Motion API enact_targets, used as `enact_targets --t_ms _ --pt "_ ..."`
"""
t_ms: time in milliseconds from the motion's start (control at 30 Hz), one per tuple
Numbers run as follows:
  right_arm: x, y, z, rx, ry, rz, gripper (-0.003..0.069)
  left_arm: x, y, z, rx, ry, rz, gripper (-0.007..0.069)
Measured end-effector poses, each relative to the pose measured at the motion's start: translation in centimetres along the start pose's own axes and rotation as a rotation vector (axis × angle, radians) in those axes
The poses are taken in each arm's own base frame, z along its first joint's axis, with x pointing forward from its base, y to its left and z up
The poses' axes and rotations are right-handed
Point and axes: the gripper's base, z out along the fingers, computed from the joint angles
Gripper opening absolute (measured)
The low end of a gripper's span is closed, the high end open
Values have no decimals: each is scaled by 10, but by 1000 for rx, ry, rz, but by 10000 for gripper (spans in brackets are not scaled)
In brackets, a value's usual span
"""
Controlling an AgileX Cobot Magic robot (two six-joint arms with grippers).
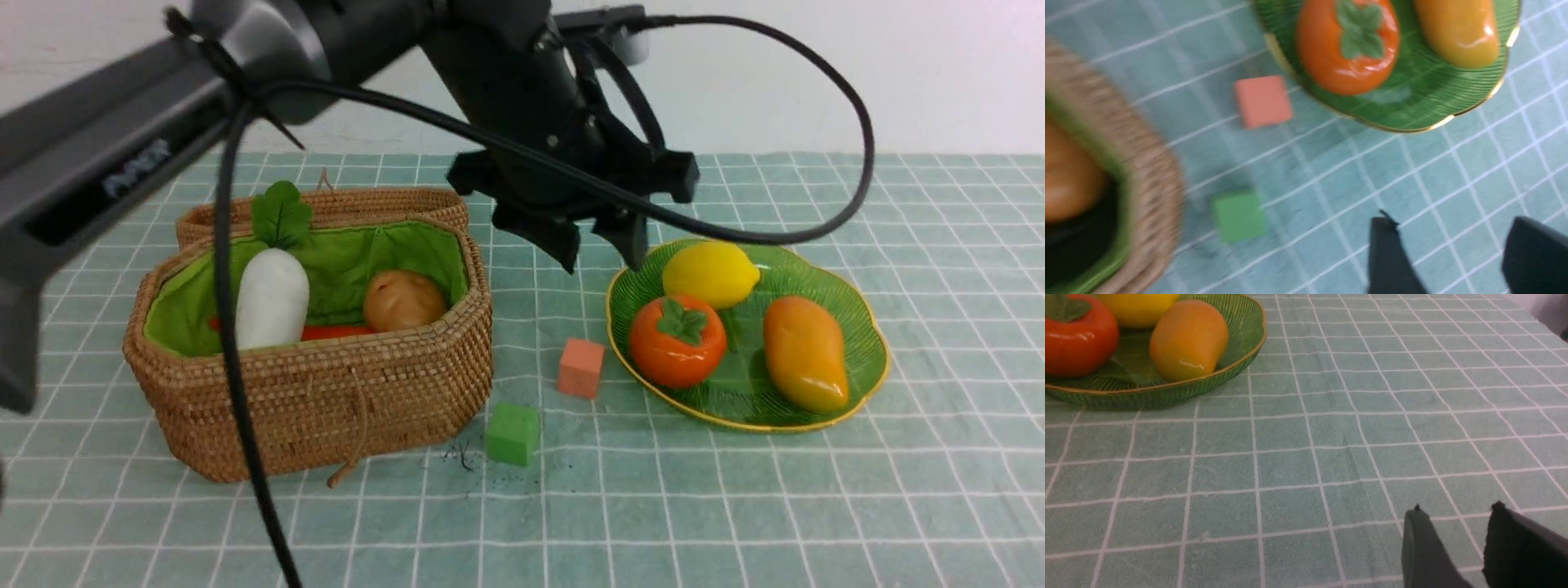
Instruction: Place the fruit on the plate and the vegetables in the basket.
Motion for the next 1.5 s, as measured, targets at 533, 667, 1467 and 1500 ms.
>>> enact_targets --t_ms 533,667,1467,1500 --pt "0 0 0 0 0 0 240 141 32 -141 -40 -66 -52 -13" --pt "0 0 0 0 0 0 240 195 44 -141 -14 -6 -72 -13" --pt "0 0 0 0 0 0 240 341 102 -194 -62 -455 -70 -13" --pt "0 0 0 0 0 0 240 338 101 -194 -47 -494 -65 -13"
